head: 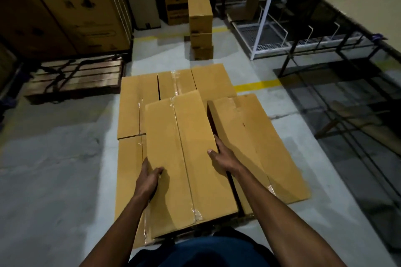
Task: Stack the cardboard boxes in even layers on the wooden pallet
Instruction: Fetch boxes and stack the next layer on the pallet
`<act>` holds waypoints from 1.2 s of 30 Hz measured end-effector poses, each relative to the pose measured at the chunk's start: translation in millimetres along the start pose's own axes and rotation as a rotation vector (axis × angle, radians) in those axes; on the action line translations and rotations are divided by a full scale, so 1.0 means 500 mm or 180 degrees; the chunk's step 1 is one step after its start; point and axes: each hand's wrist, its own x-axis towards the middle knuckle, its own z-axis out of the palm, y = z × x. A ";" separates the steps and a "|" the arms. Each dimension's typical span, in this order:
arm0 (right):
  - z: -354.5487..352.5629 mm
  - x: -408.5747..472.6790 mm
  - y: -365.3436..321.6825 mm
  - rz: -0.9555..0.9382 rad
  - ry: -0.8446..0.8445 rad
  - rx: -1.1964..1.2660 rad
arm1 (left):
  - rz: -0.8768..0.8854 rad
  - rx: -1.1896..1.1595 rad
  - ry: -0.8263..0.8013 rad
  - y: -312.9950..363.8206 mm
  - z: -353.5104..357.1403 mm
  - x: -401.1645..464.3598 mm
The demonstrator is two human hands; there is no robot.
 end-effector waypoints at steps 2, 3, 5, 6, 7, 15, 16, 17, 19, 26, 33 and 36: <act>-0.004 0.016 0.022 0.0145 -0.0082 -0.0012 | -0.0055 0.0095 -0.0113 -0.013 0.010 0.020; -0.005 0.022 0.029 0.0205 -0.0123 -0.0046 | -0.0068 0.0179 -0.0172 -0.016 0.015 0.025; -0.006 0.026 0.040 0.0219 -0.0224 -0.0105 | -0.0054 0.0397 -0.0342 -0.021 0.027 0.024; -0.005 0.024 0.041 0.0202 -0.0285 -0.0088 | -0.0002 0.0491 -0.0462 -0.026 0.032 0.023; -0.004 0.022 0.044 0.0181 -0.0332 -0.0056 | 0.0057 0.0574 -0.0578 -0.029 0.038 0.020; -0.014 -0.026 0.131 0.0058 0.0474 -0.1105 | -0.0067 0.1022 -0.0539 -0.032 0.072 0.012; -0.021 -0.037 0.149 0.0096 0.0468 -0.1353 | -0.0080 0.1088 -0.0529 -0.036 0.071 0.016; -0.028 -0.050 0.166 0.0144 0.0398 -0.1566 | -0.0099 0.1144 -0.0526 -0.040 0.070 0.018; -0.040 -0.077 0.198 0.0230 0.0159 -0.1844 | -0.0120 0.1231 -0.0556 -0.044 0.071 0.019; -0.077 -0.159 0.239 0.0311 -0.0647 -0.2729 | -0.0044 0.1330 -0.0645 -0.058 0.078 0.005; -0.074 -0.201 0.258 0.0198 -0.0925 -0.3351 | -0.0106 0.1279 -0.0595 -0.069 0.079 0.004; -0.072 -0.202 0.264 0.0151 -0.0878 -0.3427 | -0.0113 0.1234 -0.0567 -0.071 0.080 0.003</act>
